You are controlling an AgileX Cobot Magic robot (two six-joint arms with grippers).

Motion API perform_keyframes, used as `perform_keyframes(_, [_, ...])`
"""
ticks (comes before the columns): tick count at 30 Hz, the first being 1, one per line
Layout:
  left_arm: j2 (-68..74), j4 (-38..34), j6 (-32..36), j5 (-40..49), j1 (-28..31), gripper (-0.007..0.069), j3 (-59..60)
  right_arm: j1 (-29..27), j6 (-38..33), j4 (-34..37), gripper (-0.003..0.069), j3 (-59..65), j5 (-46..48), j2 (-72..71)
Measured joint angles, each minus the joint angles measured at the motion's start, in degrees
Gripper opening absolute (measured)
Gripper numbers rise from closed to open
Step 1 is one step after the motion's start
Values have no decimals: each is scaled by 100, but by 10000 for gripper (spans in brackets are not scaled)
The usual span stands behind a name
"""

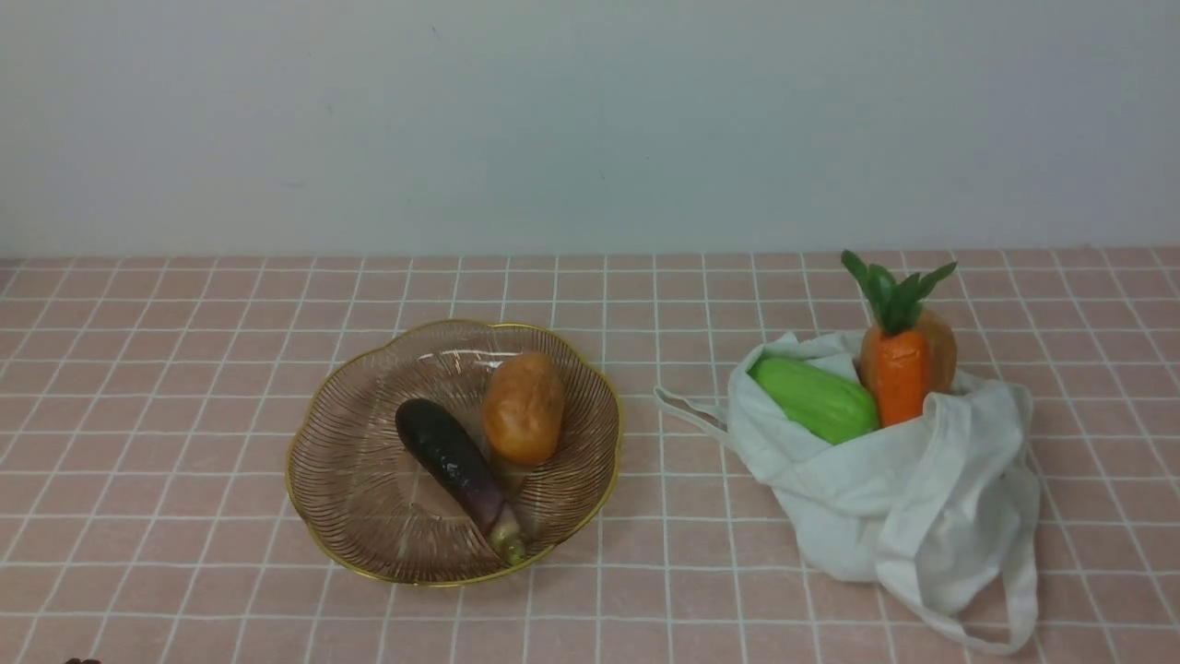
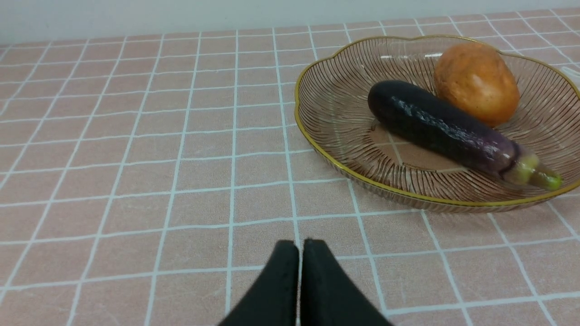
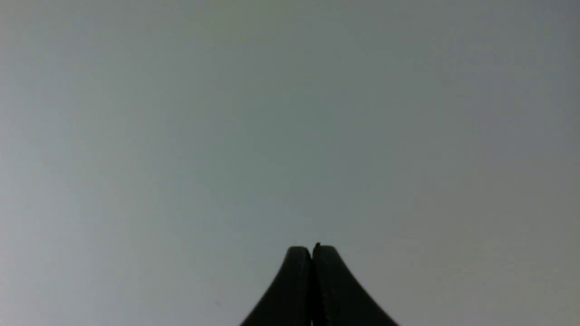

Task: Take vegetables from bag on pink coffee tablecloth place on plate.
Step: 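Reach into the cloth bag and grasp a vegetable inside it with the right gripper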

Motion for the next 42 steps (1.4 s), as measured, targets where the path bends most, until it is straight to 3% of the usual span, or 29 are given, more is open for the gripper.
perform_keyframes(3, [0,0,0,0,0,-6,0,0,119,-507,-15,-1013,635,455])
perform_keyframes(5, [0,0,0,0,0,-6,0,0,134,-1239,-15,-1938,1744,1163])
perform_keyframes(6, [0,0,0,0,0,-6,0,0,134,-1296,-15,-2098,1848,1231])
perform_keyframes(8, [0,0,0,0,0,-6,0,0,-37,-1828,-15,-3093,3425,2319])
perform_keyframes(9, [0,0,0,0,0,-6,0,0,-74,-1828,-15,-3156,3425,2319])
perform_keyframes(13, [0,0,0,0,0,-6,0,57,-1410,-1624,-15,-4313,5596,3890])
perform_keyframes(15, [0,0,0,0,0,-6,0,84,-2345,-1065,-15,-4750,6554,4627])
perform_keyframes(17, [0,0,0,0,0,-6,0,96,-2887,-515,-15,-4983,6931,5175])
perform_keyframes(23, [0,0,0,0,0,-6,0,190,-4241,694,-15,-5282,6975,6438])
perform_keyframes(26, [0,0,0,0,0,-6,0,496,-4698,837,-11,-5328,6493,6931])
perform_keyframes(31, [0,0,0,0,0,-6,0,952,-4884,748,8,-5328,5750,7534])
perform_keyframes(34, [0,0,0,0,0,-6,0,1207,-4933,414,78,-5328,5293,7952])
perform_keyframes(42, [0,0,0,0,0,-6,0,1292,-4933,156,426,-5328,4797,8814])
